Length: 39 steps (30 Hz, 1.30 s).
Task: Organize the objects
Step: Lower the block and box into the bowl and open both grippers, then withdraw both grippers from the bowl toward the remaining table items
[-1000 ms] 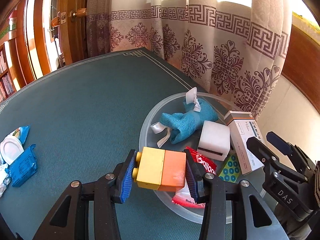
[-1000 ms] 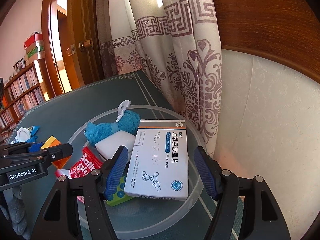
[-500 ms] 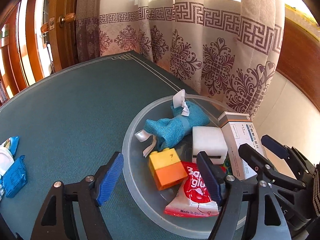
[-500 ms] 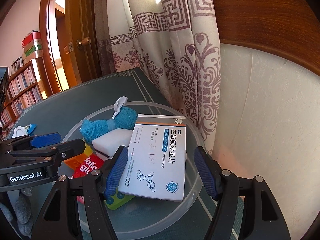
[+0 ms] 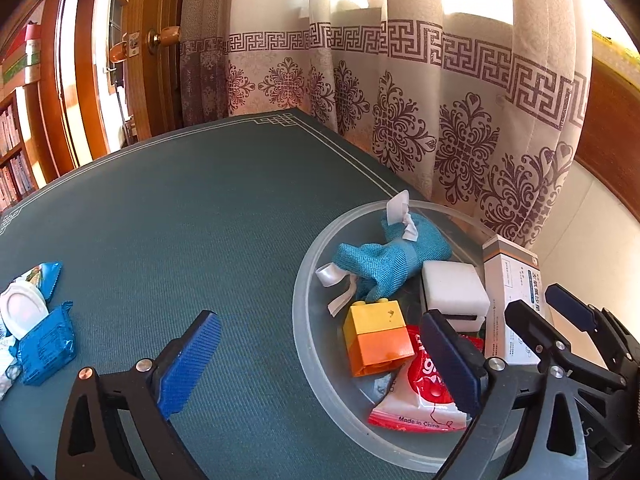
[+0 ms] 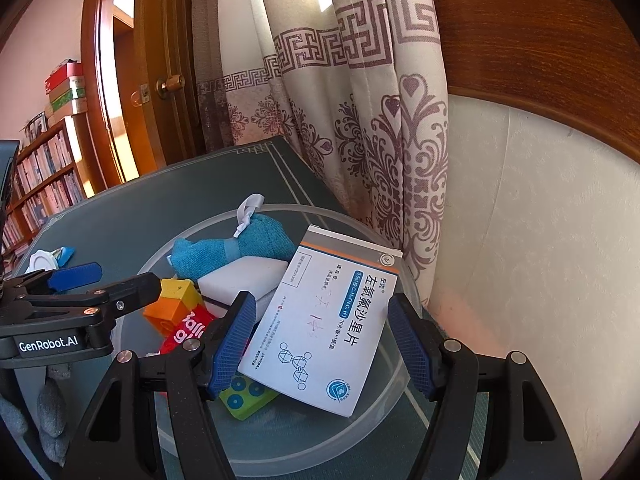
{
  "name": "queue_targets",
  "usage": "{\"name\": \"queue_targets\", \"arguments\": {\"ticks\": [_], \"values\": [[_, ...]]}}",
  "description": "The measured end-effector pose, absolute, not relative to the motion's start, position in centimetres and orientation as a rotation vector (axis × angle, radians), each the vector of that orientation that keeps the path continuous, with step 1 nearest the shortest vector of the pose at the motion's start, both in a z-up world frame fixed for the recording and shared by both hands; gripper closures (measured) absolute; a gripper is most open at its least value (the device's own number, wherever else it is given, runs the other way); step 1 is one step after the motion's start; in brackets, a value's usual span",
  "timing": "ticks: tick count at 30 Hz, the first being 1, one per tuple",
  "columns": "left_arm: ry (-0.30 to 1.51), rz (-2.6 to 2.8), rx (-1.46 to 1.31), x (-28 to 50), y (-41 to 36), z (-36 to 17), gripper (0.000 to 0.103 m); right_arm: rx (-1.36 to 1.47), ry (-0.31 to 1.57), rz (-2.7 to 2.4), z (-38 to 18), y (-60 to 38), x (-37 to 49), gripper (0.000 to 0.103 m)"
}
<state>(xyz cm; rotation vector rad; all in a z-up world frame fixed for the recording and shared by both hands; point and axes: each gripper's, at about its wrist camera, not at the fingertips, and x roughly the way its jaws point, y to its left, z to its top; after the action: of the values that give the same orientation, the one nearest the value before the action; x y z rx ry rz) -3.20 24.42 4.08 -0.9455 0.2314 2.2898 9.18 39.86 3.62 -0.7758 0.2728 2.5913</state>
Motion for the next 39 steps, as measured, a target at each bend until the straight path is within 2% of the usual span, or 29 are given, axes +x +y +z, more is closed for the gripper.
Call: {"name": "queue_targets", "arguments": {"ticks": [13, 18, 31, 39], "values": [[0.215, 2.365, -0.989, -4.4, 22.0, 3.6, 0.0, -0.764, 0.25, 2.633, 4.6, 38.0, 8.9, 0.033], [0.179, 2.407, -1.024, -5.3, 20.1, 3.5, 0.0, -0.788, 0.221, 2.699, 4.9, 36.2, 8.0, 0.029], [0.067, 2.579, -1.106, -8.1, 11.6, 3.2, 0.0, -0.881, 0.096, 2.895, 5.4, 29.7, 5.3, 0.027], [0.017, 2.68, -1.166, -9.2, 6.3, 2.5, 0.0, -1.034, 0.11, 2.988, 4.2, 26.2, 2.9, 0.026]]}}
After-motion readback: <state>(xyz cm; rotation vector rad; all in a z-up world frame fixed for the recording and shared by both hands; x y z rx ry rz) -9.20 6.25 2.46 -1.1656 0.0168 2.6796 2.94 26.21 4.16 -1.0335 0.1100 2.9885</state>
